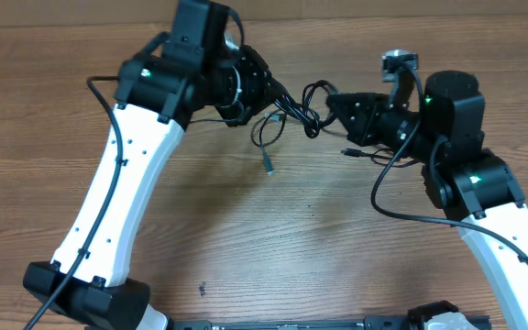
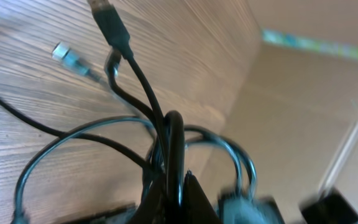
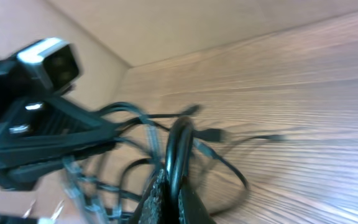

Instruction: Untangle cables

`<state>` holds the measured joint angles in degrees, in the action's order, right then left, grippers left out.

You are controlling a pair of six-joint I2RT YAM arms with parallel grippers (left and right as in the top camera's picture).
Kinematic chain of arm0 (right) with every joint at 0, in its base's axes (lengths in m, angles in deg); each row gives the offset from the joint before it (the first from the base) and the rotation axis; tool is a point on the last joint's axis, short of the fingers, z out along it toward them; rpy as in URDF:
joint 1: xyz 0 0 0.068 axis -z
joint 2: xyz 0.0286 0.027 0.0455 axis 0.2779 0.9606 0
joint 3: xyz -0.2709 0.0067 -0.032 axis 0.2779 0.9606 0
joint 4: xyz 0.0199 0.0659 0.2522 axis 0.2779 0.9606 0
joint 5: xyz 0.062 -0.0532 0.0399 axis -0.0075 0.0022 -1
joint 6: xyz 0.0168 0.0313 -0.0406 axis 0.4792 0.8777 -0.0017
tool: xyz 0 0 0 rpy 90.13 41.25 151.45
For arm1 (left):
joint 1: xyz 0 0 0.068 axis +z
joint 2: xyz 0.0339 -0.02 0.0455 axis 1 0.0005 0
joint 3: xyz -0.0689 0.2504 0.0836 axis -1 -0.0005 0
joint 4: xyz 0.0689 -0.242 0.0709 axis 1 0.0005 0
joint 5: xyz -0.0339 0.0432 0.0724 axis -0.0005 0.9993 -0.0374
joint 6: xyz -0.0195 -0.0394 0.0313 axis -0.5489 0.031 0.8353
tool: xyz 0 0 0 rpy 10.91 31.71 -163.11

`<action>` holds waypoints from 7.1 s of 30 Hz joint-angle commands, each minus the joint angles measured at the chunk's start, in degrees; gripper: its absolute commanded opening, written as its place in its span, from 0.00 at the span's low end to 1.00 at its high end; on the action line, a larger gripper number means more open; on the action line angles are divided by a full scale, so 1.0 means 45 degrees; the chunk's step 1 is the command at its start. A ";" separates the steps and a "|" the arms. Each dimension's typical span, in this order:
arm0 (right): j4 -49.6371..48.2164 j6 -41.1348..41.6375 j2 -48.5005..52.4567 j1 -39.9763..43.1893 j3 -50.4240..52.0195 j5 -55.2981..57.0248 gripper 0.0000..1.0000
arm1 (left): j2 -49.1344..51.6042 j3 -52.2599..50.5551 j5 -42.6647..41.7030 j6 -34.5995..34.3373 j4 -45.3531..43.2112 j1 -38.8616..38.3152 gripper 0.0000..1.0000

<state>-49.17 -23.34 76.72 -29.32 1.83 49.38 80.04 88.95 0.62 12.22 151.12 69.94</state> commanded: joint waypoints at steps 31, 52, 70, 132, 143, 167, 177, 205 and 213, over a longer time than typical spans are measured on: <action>0.3769 -0.1175 -0.0146 0.0831 -0.0068 1.1730 0.04 | -0.0083 0.0092 -0.9160 0.5838 0.0078 0.6028 0.04; 0.2676 -0.0996 -0.0146 0.1292 -0.0068 0.5455 0.04 | -0.0078 0.0092 -0.1860 0.8053 0.2963 0.4226 0.04; 0.6586 -0.2331 0.0588 0.1715 -0.0058 0.8903 1.00 | -0.0078 0.0092 0.0738 0.8762 0.2914 0.1535 0.05; -0.0112 -0.7174 0.0665 0.2021 -0.0141 -0.8675 0.04 | -0.0078 0.0087 -0.3429 0.6853 0.2846 0.1443 0.13; -0.1588 -0.7169 0.0665 0.2021 -0.0141 -1.0690 0.04 | -0.0078 0.0087 -0.3755 0.4634 0.2691 0.1443 0.36; -0.3512 -0.5620 0.0665 0.2011 -0.0141 -1.0676 0.04 | -0.0078 0.0087 -0.3264 0.2322 0.1894 -0.0806 0.42; -0.3963 -0.4915 0.0665 0.2074 -0.0141 -1.0627 0.04 | -0.0078 0.0087 -0.2914 0.2628 0.1841 -0.0797 0.04; -0.0044 -0.1938 0.0665 0.6475 -0.0141 -1.0350 0.10 | -0.0078 0.0087 -0.0646 0.5421 0.3181 0.3157 0.04; 0.0053 -0.0967 0.0670 0.2705 -0.0141 -0.9457 0.82 | -0.0078 0.0087 0.2317 0.5275 0.0821 0.1841 0.04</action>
<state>-48.76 -31.14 80.30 -13.39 2.13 4.42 81.40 88.63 5.11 35.30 156.76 80.02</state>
